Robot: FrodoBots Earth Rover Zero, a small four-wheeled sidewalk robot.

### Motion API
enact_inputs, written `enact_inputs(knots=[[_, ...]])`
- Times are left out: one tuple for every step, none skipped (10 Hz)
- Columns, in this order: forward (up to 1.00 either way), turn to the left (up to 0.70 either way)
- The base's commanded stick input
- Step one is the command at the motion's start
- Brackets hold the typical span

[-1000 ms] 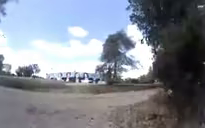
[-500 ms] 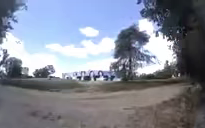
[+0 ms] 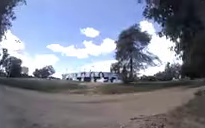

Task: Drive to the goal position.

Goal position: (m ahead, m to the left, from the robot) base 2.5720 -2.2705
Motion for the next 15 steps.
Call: enact_inputs(knots=[[0.85, -0.03], [0.85, -0.06], [0.85, -0.09], [0.85, -0.04], [0.85, 0.00], [0.85, 0.00], [0.85, 0.00], [0.85, 0.00], [0.85, -0.02], [0.85, -0.33], [0.85, -0.34], [0.85, -0.34], [0.85, -0.34], [0.85, -0.34], [0.85, -0.34]])
